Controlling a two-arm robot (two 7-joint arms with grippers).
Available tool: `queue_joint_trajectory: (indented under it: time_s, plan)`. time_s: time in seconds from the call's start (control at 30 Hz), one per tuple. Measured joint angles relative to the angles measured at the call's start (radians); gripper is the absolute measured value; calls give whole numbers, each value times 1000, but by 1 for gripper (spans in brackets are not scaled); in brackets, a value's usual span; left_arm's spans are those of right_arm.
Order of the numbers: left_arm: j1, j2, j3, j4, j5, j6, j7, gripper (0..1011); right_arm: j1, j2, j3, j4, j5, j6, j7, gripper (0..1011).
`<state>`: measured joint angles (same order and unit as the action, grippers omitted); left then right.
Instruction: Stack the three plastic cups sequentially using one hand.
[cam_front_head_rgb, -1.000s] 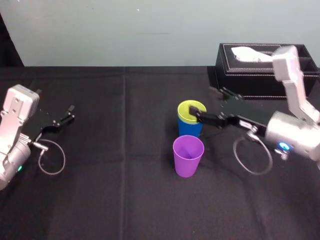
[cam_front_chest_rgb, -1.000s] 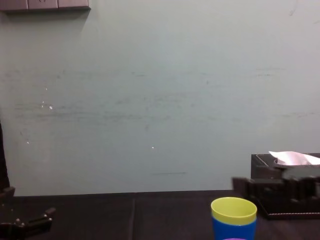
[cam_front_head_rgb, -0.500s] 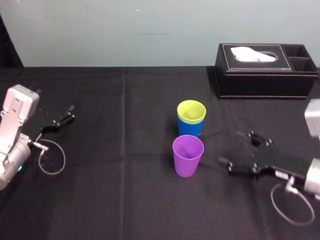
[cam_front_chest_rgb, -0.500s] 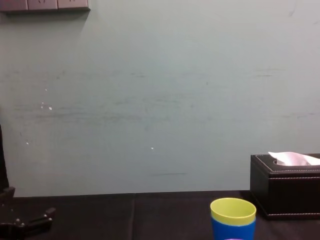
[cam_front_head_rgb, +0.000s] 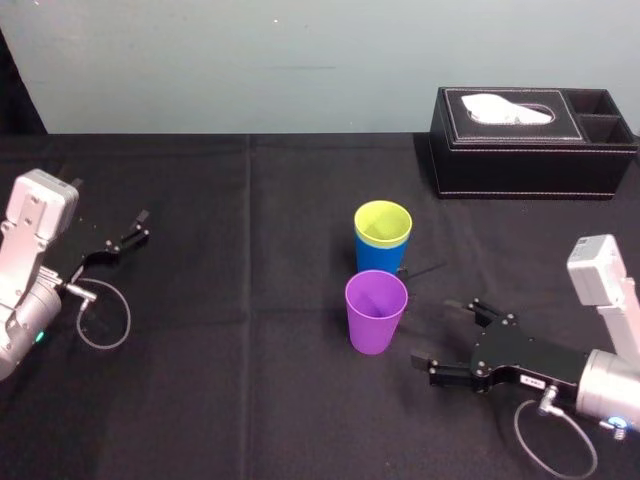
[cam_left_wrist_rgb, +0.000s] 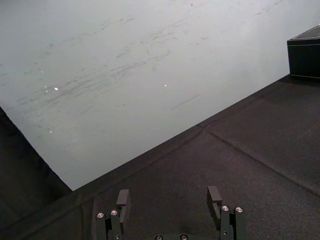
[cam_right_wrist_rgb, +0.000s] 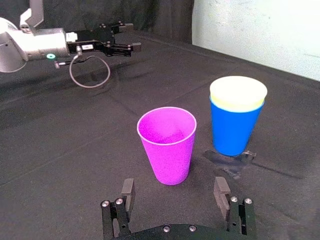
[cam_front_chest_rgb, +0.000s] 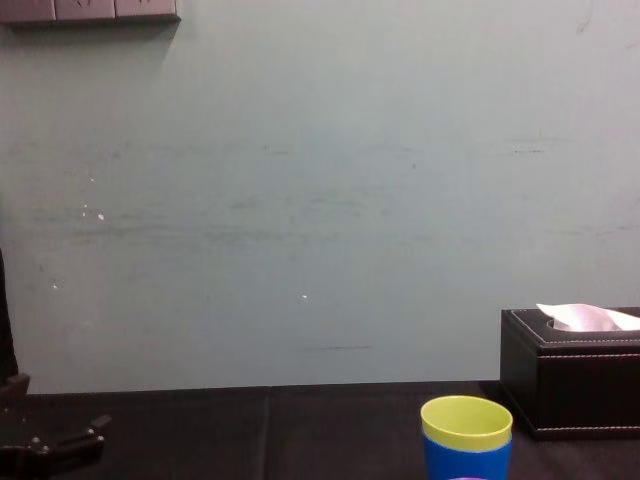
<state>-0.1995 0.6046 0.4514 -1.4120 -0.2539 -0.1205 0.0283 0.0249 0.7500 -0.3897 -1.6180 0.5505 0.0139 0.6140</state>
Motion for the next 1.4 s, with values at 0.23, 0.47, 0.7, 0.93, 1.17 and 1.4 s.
queue_joint_trajectory:
  time_s: [0.23, 0.47, 0.7, 0.93, 1.17, 1.4]
  plan:
    - [0, 0, 0, 0, 0, 0, 0, 1011, 29, -50, -28, 41, -33, 4, -13, 1004]
    - [0, 0, 0, 0, 0, 0, 0, 1011, 50, -80, -45, 63, -63, -3, -16, 1004]
    - [0, 0, 0, 0, 0, 0, 0, 1011, 75, -116, -59, 89, -86, -7, -22, 1004]
    - [0, 0, 0, 0, 0, 0, 0, 1011, 98, -142, -70, 112, -103, -7, -23, 1004]
    - [0, 0, 0, 0, 0, 0, 0, 1011, 113, -161, -75, 134, -111, -6, -23, 1004]
    - [0, 0, 0, 0, 0, 0, 0, 1011, 129, -181, -80, 159, -123, -12, -25, 1004]
